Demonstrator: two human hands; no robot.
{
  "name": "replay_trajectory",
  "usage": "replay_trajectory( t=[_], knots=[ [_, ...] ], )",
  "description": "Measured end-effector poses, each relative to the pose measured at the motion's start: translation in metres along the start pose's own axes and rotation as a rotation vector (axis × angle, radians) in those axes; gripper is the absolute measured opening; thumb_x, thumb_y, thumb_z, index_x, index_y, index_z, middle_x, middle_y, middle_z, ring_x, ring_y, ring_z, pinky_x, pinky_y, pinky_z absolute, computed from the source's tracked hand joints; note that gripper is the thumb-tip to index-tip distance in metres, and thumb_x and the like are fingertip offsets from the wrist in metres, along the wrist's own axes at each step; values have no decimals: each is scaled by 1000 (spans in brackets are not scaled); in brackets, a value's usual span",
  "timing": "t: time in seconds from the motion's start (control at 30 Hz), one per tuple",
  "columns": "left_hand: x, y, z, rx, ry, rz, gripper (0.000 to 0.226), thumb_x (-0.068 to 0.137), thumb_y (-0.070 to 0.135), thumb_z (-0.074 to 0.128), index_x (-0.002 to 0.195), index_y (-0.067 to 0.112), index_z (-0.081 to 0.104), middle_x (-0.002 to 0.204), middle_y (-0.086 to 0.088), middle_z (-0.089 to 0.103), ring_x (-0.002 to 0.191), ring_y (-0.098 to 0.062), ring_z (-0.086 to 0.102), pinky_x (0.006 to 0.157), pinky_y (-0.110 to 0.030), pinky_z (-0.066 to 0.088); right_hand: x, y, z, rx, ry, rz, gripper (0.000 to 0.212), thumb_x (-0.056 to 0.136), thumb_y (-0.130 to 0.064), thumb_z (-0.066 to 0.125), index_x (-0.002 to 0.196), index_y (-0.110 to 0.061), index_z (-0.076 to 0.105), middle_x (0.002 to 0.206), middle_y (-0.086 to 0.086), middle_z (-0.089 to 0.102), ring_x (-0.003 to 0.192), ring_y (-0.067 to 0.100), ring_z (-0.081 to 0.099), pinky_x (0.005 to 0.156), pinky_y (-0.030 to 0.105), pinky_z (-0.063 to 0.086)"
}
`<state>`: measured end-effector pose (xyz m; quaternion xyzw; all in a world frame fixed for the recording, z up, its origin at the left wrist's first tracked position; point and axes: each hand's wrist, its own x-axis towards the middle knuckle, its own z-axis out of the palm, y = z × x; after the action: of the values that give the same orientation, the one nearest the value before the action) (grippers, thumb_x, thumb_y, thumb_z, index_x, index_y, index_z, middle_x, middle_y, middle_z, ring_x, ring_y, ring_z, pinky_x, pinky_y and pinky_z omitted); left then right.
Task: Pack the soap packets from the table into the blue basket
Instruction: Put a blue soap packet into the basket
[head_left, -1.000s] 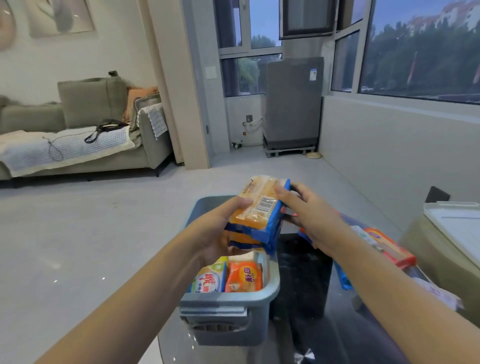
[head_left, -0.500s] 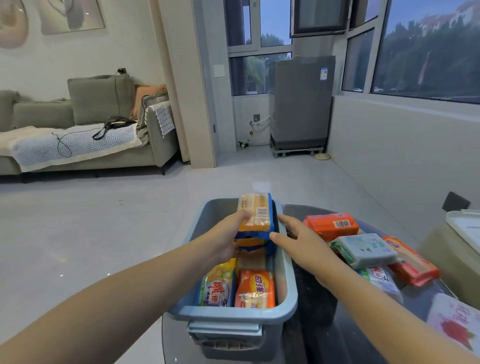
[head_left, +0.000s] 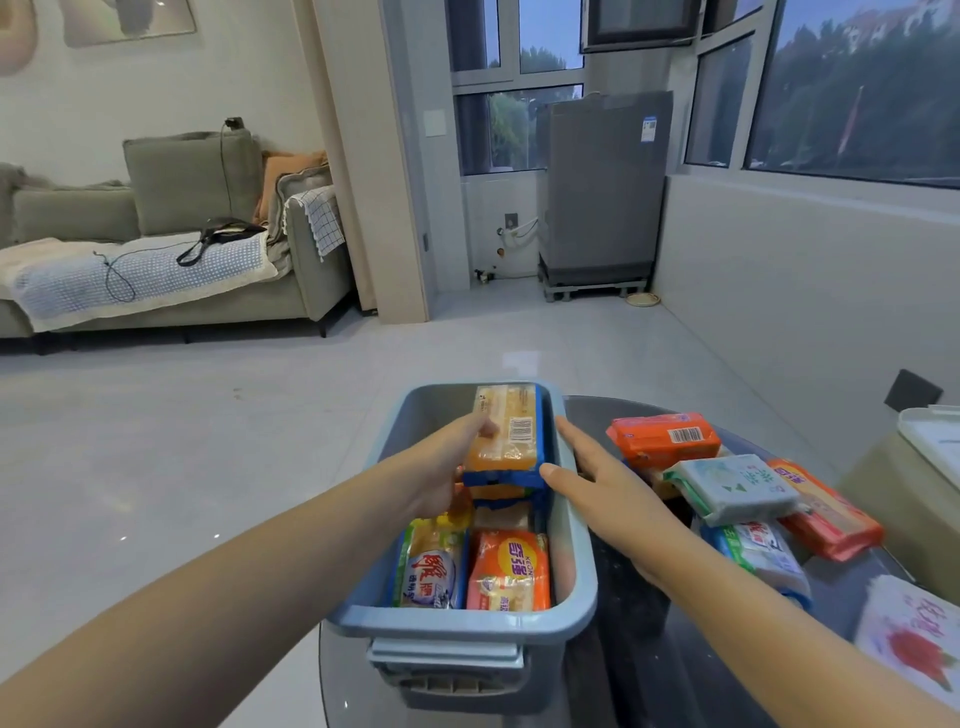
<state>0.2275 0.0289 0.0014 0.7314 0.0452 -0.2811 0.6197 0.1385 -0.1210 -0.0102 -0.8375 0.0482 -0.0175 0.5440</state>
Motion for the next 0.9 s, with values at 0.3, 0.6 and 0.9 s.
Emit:
replay_trajectory(
  t=[0.3,0.6,0.9],
  knots=[
    [-3,-2,17,39,34,32,43,84,42,52,117,17,61,119,-10,65,117,-27,56,107,-46,38,0,-2,1,-91,1,-24,61,95,-34,45,146,-35,13,149,-6,35,122,7,40,65,4,29],
    [-2,-4,13,70,59,156,55,83,43,63,126,11,54,113,-8,69,107,-25,63,101,-42,46,-1,-1,-4,-4,-41,-20,52,97,-38,36,145,-39,16,152,-7,29,136,14,29,96,25,29],
    [-32,1,4,123,-79,-46,50,79,37,66,122,13,58,107,-11,72,96,-27,67,96,-44,49,-4,-3,-5,47,-60,-2,51,97,-41,34,144,-42,16,152,-5,29,136,17,31,100,31,33]
  ],
)
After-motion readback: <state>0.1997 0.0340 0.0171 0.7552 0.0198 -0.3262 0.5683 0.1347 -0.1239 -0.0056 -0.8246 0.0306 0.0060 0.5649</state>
